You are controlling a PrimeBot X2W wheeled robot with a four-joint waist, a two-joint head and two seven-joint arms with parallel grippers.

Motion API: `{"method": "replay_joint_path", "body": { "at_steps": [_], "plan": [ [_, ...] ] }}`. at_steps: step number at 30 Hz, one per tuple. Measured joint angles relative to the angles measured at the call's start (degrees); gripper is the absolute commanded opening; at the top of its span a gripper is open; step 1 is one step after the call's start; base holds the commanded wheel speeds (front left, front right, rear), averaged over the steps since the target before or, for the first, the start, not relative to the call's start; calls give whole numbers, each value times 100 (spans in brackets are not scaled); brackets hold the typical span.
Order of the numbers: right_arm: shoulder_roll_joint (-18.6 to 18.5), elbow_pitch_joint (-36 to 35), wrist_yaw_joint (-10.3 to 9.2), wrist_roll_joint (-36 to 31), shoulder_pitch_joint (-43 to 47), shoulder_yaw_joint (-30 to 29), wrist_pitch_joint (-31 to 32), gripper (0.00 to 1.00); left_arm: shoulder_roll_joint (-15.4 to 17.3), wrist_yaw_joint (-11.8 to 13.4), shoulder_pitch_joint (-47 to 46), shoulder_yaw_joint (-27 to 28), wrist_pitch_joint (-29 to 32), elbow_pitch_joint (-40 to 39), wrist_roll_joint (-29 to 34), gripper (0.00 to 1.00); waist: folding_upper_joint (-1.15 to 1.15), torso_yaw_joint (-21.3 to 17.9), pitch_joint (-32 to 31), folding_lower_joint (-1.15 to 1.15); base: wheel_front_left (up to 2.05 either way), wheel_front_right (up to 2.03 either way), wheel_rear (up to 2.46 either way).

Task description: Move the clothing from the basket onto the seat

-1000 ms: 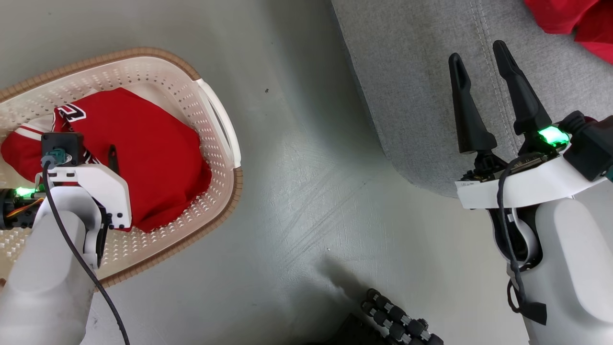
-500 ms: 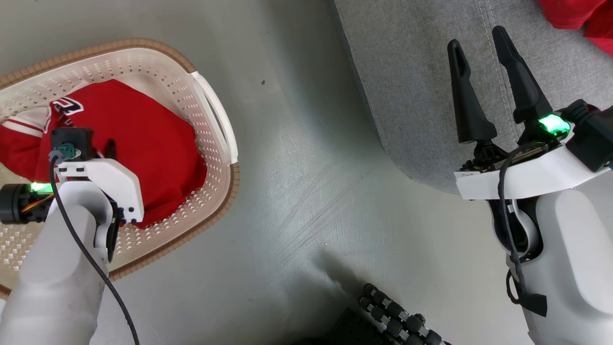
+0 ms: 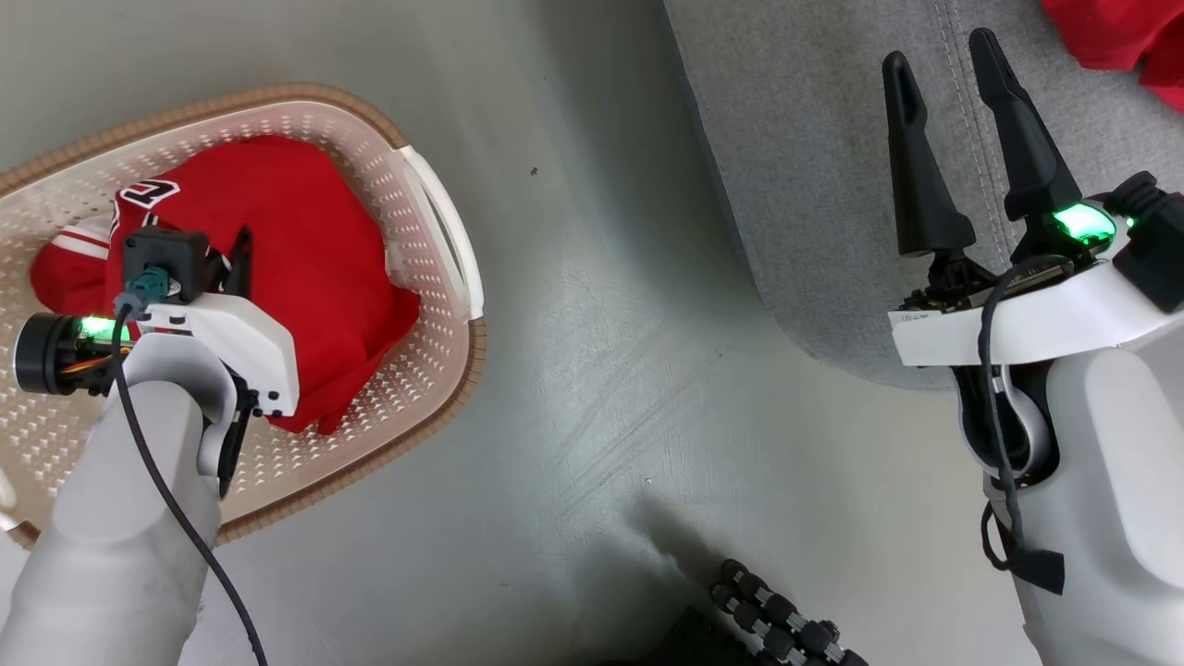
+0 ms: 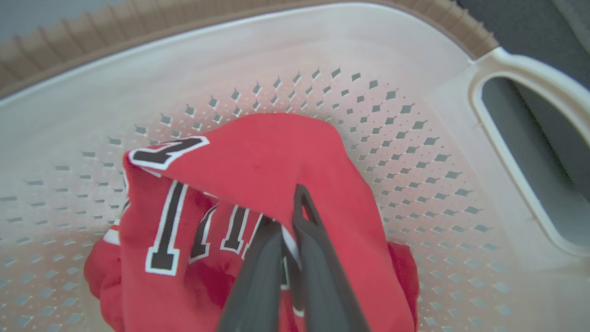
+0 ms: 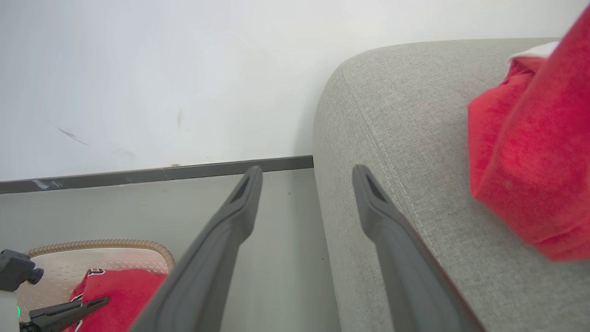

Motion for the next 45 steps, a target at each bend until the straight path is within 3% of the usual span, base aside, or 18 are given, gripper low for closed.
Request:
{"method": "replay_joint_path", "body": {
  "at_steps": [11,29,35,45],
  "plan": [
    [-3,179,0,-77,-124,18,0,100,42,-125,348,-300,-522,-693,272,0,0,285,-302,0,0,0,0],
    [-37,598,0,-516,-319,168,0,100,410,-30,635,-366,-1003,-2618,661,0,0,919,-1123,0,0,0,0],
    [-280,743,0,-602,-315,220,0,100,533,-71,651,-509,-1029,-3218,767,0,0,1114,-1482,0,0,0,0],
    [-794,913,0,-770,-310,520,0,100,710,-419,615,-794,-1054,-3972,973,0,0,1368,-2133,0,0,0,0]
  ]
}}
